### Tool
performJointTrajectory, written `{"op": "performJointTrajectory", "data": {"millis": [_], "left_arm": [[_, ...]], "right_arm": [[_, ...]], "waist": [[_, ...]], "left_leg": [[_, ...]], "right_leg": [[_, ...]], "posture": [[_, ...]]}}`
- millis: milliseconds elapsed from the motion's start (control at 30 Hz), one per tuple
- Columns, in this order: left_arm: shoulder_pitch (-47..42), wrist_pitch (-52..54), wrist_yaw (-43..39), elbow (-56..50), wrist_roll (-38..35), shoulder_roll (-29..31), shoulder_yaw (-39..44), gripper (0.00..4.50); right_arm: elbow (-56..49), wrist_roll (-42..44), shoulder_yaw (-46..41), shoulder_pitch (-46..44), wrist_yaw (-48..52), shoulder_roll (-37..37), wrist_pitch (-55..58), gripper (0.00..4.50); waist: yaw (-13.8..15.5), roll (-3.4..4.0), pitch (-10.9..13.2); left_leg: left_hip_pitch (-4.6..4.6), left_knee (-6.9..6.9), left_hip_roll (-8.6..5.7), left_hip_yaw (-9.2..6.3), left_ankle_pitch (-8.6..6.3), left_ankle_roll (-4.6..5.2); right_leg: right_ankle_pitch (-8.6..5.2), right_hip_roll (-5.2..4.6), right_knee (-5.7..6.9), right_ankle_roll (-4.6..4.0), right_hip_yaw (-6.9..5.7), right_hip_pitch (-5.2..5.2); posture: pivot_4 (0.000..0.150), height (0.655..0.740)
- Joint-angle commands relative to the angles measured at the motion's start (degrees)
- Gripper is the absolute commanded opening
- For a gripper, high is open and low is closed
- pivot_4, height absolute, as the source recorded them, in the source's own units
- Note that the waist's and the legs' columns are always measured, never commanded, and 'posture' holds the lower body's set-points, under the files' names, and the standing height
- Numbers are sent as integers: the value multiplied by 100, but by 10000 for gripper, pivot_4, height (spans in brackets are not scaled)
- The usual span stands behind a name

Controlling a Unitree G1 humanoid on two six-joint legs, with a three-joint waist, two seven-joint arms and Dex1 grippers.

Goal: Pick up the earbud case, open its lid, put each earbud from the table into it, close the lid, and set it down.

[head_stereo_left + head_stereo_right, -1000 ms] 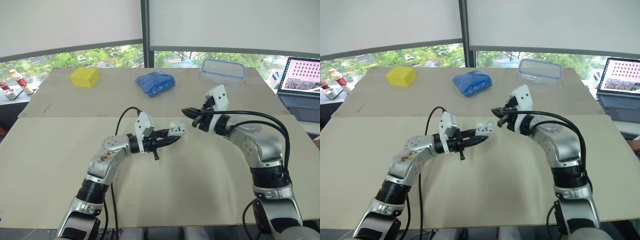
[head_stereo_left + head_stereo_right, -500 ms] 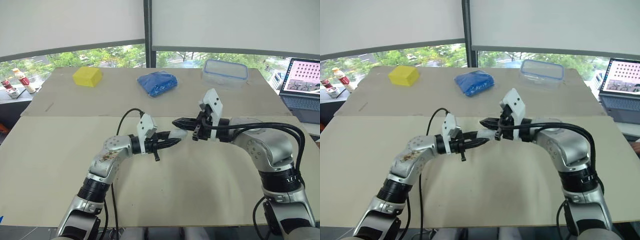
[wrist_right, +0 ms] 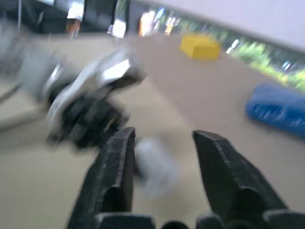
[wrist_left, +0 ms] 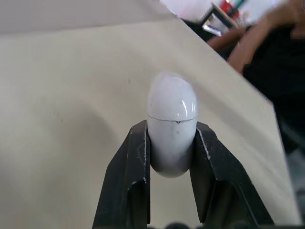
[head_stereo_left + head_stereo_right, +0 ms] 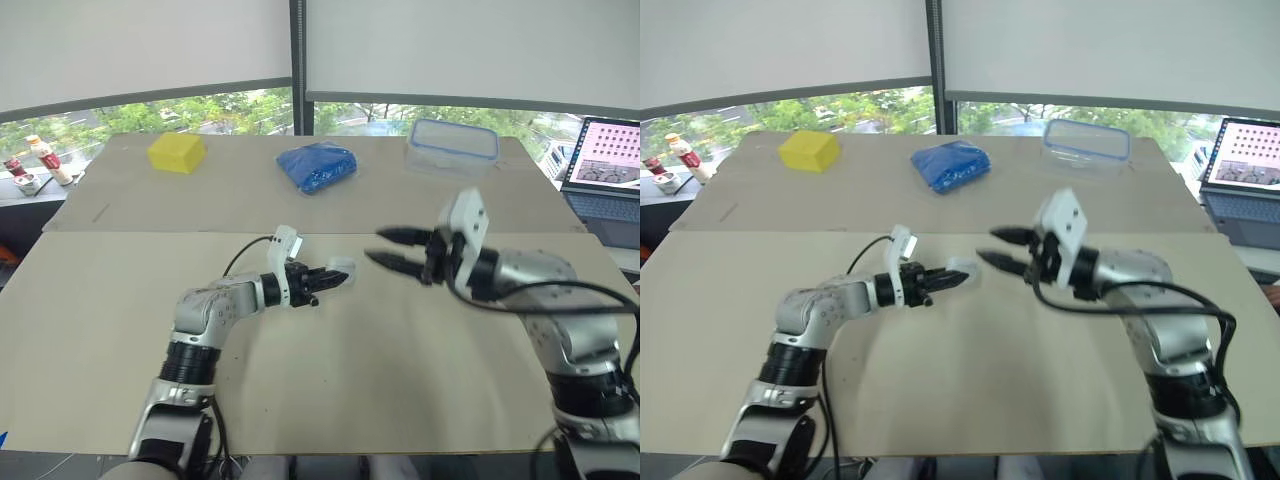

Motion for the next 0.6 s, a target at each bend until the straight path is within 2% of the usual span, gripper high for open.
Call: {"op": "performJointTrajectory", "data": {"millis": [33, 67, 100, 133, 333, 433, 600], "left_arm": [[-100, 554, 549, 245, -194, -147, 409, 6138], [-65, 632, 622, 294, -140, -128, 386, 6138], [-35, 724, 712, 337, -100, -116, 382, 11137], [-4, 838, 799, 376, -112, -123, 430, 16721], [181, 1039, 910, 435, -156, 94, 528, 43645], [267, 1082, 824, 322, -203, 369, 522, 44768], [744, 1097, 230, -368, -166, 1695, 244, 44768]], "right_arm": [[-89, -258, 125, 282, 216, -157, -400, 36199], [-47, -278, 90, 307, 123, -102, -418, 39239], [-3, -300, 59, 311, 36, -49, -427, 43069], [49, -332, 31, 307, -27, -9, -452, 45000], [293, -382, -94, 277, -111, 67, -593, 45000], [352, -373, -138, 283, -59, 36, -667, 45000], [506, -262, -310, 263, 187, -124, -743, 45000]], "waist": [[-22, 0, 0], [-54, 0, 0], [-76, 0, 0], [-80, 1, 0], [-25, 2, -1], [-58, 3, -2], [-187, 4, -3]], "left_leg": [[3, -1, -2, 2, 0, 0], [6, -2, -2, 3, 1, -3], [12, -6, 2, 11, 3, -5], [19, -11, 2, 13, 5, -9], [31, -14, 8, 8, 5, -12], [59, -19, 9, 10, 4, -11], [127, -81, 18, 14, 4, -14]], "right_leg": [[0, 0, -2, 0, 2, 0], [0, 2, -2, 0, 4, -2], [0, 5, 0, -1, 11, -5], [0, 6, 2, -2, 15, -5], [-2, 2, 3, -5, 14, 4], [-2, 2, -4, -5, 16, 30], [-19, 13, -10, -31, 19, 70]], "posture": [[1500, 7400], [1500, 7400], [1500, 7400], [1500, 7400], [1500, 7400], [1500, 7400], [1500, 7400]]}}
